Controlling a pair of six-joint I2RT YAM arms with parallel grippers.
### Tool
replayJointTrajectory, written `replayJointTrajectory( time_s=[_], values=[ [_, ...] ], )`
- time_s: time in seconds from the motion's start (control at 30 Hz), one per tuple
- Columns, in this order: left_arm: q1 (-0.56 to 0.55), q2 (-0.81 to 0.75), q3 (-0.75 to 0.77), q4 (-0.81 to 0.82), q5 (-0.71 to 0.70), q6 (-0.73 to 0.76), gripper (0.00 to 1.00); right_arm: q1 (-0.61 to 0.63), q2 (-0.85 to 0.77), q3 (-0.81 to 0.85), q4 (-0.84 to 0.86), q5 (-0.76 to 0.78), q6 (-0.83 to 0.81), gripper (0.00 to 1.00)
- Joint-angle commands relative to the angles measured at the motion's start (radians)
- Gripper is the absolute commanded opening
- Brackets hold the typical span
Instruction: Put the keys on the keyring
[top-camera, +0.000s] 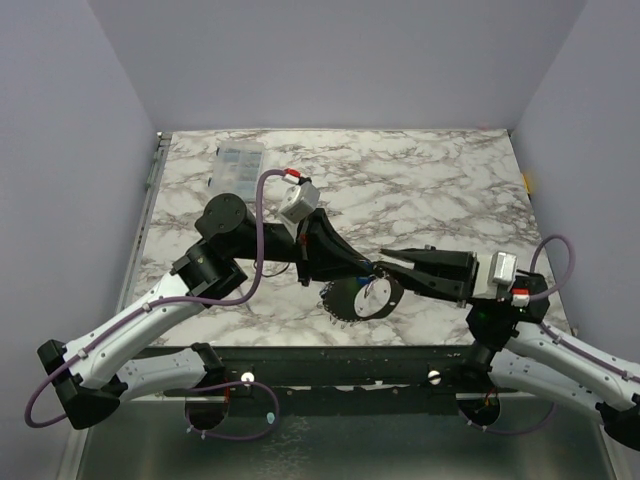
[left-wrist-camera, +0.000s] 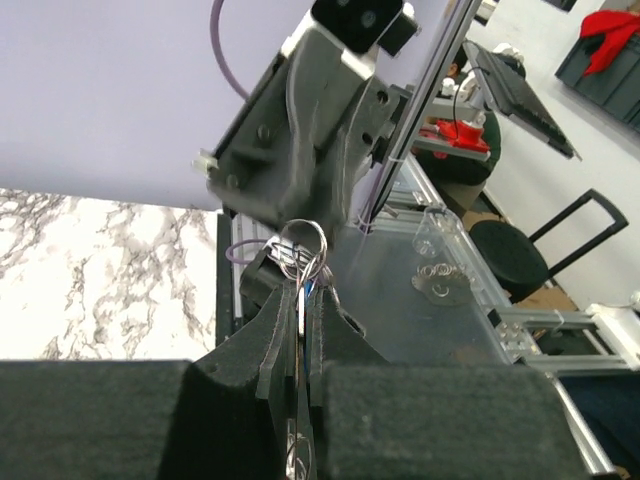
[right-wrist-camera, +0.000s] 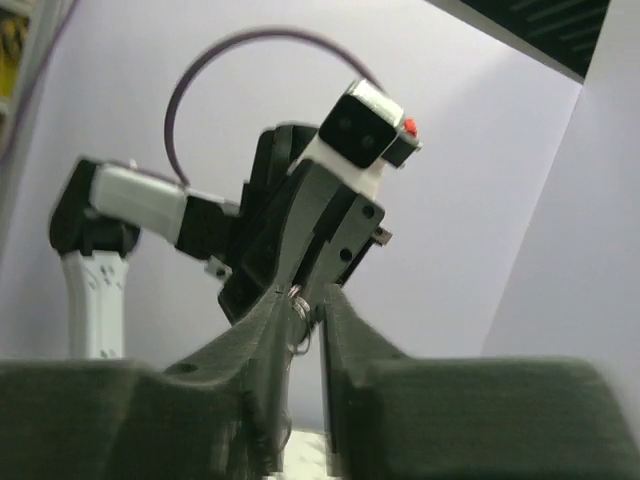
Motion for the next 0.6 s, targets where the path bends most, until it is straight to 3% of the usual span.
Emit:
replayJointTrajectory(
  time_s=[0.0,0.07,0.13,0.23,0.33,0.47,0.57],
  values=[
    [0.002,0.0,-0.024,-0.005,-0.034,0.007,0.0,0.003,-0.103,0.074,-0.013,0.187,-0.035,0.38],
    [0.005,-0.006,-0.035,0.001,-0.058,0.01,0.0,0.003,-0.146,0.108,-0.161,0.211,-0.059,0.54],
    [0.008,-0.01,-0.042,0.003,-0.077,0.015,0.0,0.002,-0.188,0.143,-0.294,0.225,-0.082,0.59],
    [0.012,0.0,-0.047,0.008,-0.085,0.015,0.0,0.003,-0.236,0.196,-0.469,0.229,-0.137,0.6],
    [0.016,0.015,-0.041,0.001,-0.079,0.015,0.0,0.003,-0.244,0.321,-0.764,0.213,-0.284,0.6],
    [0.024,0.038,-0.023,-0.066,-0.084,0.042,0.0,0.004,-0.149,0.559,-1.226,0.196,-0.502,0.6],
    [0.03,0.056,-0.009,-0.125,-0.103,0.061,0.0,0.003,-0.036,0.694,-1.488,0.199,-0.578,0.6]
  ],
)
